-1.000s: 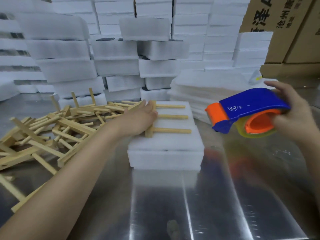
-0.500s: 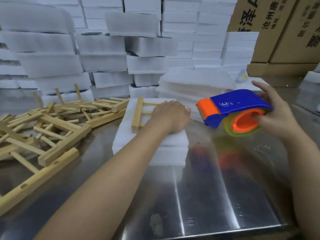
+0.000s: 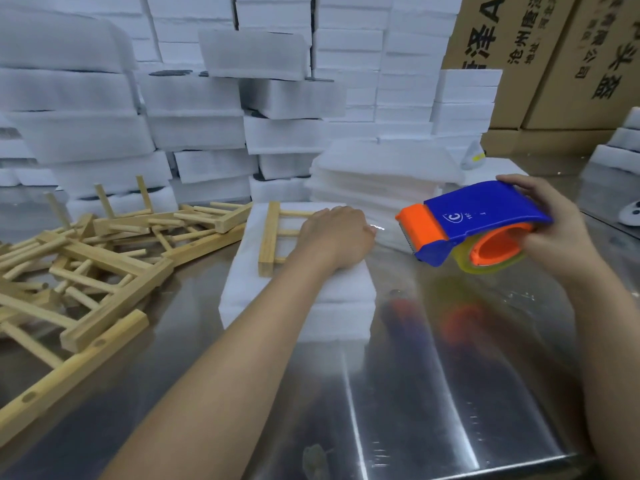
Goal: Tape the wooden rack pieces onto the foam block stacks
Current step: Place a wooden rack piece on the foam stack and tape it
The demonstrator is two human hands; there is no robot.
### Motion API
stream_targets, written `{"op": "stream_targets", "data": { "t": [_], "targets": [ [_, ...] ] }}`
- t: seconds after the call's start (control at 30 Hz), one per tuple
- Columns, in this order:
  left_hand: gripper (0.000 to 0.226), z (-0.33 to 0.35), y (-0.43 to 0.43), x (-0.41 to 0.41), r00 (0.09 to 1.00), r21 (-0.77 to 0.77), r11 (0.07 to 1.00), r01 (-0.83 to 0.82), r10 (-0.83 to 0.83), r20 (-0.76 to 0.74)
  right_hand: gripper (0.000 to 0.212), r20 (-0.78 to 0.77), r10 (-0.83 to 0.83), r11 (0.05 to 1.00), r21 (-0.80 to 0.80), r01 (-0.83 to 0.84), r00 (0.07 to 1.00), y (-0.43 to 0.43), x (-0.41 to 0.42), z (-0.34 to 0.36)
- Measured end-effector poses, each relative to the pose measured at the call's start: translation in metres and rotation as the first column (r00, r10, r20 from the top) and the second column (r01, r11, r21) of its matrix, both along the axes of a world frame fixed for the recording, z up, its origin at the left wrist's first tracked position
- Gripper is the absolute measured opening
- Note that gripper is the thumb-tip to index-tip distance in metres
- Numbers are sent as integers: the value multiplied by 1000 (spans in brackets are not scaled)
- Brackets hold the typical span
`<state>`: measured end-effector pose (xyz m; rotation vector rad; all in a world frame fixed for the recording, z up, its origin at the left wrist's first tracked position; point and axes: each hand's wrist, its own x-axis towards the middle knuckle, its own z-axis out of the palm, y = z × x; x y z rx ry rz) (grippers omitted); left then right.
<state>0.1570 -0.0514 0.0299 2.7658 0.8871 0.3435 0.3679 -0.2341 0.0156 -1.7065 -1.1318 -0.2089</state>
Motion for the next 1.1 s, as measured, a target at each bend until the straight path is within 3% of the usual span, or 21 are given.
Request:
{"op": "stream_targets", "data": {
  "t": [0.17,0.3,0.53,0.63,0.87,1.1],
  "targets": [
    [16,2,1,-2,988,-156,987,-24,48,150,85,4,-6,1000,1,6,1000,2,-9,3],
    [16,2,1,-2,973,-203,979,-14,60,222,84,49,-33,999,1,33,998,2,-16,10],
    [21,2,0,-3,960,-287,958,-31,109,258,74,212,-46,996,-66,61,976,9,-31,18],
    [10,2,-1,-4,966,-267,963,-30,96,240,71,234,-32,996,-75,51,972,12,-38,20],
    [14,1,-3,-4,956,-281,959,-35,114,270,64,295,-21,995,-83,47,955,17,-52,25],
    [21,5,0,-3,900,-450,893,9,189,392,59,311,-21,998,-48,38,950,16,-56,29]
  ]
}}
